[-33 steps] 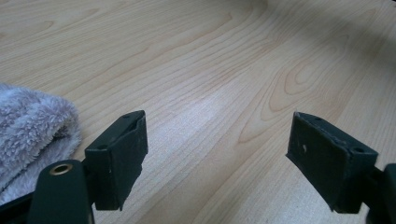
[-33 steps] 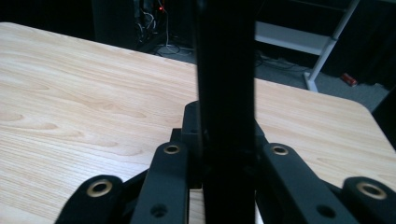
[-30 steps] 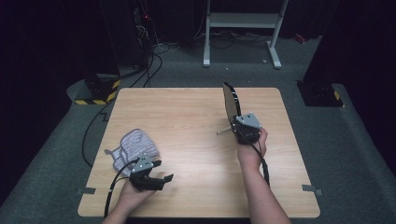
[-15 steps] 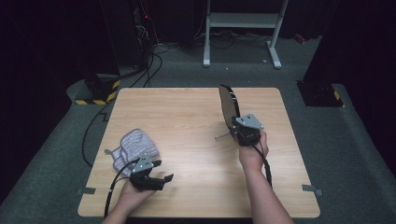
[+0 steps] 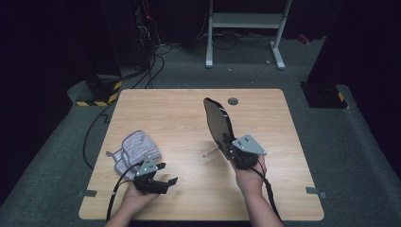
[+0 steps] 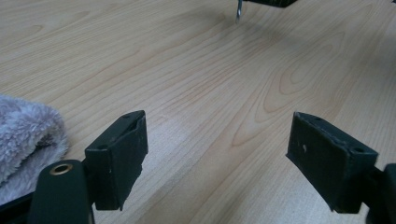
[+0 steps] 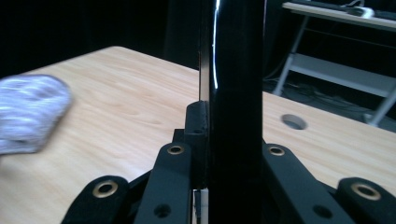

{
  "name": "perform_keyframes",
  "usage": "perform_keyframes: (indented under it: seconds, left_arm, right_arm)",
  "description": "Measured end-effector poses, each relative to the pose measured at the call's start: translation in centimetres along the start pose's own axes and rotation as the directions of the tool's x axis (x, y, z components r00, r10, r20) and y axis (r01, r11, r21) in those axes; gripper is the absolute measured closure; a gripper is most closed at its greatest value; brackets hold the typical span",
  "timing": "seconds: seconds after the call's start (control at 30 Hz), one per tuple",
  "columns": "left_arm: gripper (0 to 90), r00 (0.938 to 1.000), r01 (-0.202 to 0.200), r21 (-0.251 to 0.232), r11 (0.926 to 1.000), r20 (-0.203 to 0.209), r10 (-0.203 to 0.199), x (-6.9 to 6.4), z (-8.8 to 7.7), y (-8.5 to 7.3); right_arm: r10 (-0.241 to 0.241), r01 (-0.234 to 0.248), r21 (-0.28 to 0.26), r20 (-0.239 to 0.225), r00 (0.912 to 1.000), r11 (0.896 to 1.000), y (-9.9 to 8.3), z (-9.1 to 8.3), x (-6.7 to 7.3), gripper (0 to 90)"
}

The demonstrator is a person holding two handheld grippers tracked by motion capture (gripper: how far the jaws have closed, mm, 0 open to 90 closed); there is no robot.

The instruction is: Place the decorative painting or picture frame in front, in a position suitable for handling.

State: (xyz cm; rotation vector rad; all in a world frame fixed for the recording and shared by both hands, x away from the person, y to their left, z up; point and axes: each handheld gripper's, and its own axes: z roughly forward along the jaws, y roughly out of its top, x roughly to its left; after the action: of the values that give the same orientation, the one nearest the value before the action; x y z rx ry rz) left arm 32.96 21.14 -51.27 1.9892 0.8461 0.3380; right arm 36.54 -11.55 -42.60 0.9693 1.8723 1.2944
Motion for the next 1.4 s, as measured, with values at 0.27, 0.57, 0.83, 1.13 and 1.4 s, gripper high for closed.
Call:
perform_keyframes:
  seconds: [0.27,0.57,0.83,1.13,1.4]
  left_arm:
    - [20.6,0.9996,-0.020,0.003,0.9998,-0.022,0.020,-0.1,0.1,0.0]
    - [19.4,0.9990,-0.026,0.021,0.9994,-0.037,0.027,-0.1,0.2,-0.1]
    - [19.1,0.9989,-0.032,0.017,0.9993,-0.035,0.033,-0.1,0.3,-0.1]
    - [19.0,0.9987,-0.037,0.013,0.9992,-0.035,0.037,-0.2,0.3,-0.1]
    - [18.9,0.9989,-0.037,0.011,0.9993,-0.029,0.037,-0.3,0.2,-0.1]
  right_arm:
    - [-0.005,0.005,-0.004,-0.054,0.9985,1.000,-1.4,-0.3,2.4,80.8]
    - [0.003,-0.004,-0.018,-0.066,0.9978,1.000,-1.7,-0.2,3.0,80.8]
    - [-0.022,0.020,-0.028,-0.063,0.9978,0.999,-1.8,-0.3,3.6,80.8]
    - [-0.058,0.056,-0.038,-0.060,0.9965,0.998,-2.5,0.0,4.2,80.4]
    - [-0.073,0.070,-0.042,-0.075,0.9945,0.997,-2.7,0.0,4.5,79.0]
